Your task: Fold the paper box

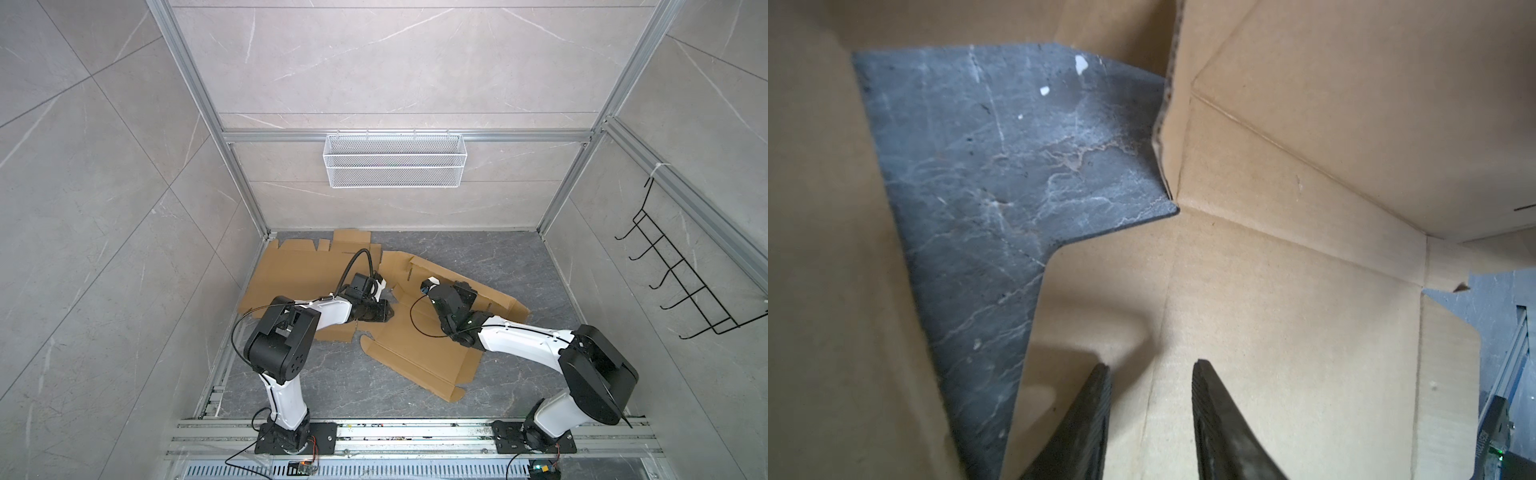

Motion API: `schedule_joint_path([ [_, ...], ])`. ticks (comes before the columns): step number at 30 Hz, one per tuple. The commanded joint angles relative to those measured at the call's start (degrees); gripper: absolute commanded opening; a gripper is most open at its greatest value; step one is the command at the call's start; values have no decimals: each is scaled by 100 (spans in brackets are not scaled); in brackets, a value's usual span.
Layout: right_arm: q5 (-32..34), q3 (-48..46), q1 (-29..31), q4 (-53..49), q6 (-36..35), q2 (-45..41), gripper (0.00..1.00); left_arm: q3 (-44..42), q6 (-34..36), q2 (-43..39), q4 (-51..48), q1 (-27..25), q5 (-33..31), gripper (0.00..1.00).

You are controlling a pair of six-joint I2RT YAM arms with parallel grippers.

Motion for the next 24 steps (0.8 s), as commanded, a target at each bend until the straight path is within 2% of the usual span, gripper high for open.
schedule_joint_path([
  [1,-210,-89,65,112,-41,-86,0,-213,135,-100,-728,-99,-102,39],
  [6,-224,-81,65,118,-74,-32,0,584,477,-851,-1448,291,-5,49],
  [9,-224,-73,73,109,-92,-32,0,904,479,-1176,-1316,933,568,52],
  [12,-232,-66,74,106,-103,-59,0,1252,278,-1073,-897,1652,1226,51],
  [16,-231,-55,108,134,-136,-59,0,2113,356,-269,-720,1913,1348,51],
  [20,-233,-54,129,177,-165,-59,0,3572,642,1073,-1182,1905,1218,53],
  [24,-242,-70,160,191,-171,-65,0,4742,1024,2161,-1641,1812,1429,54],
])
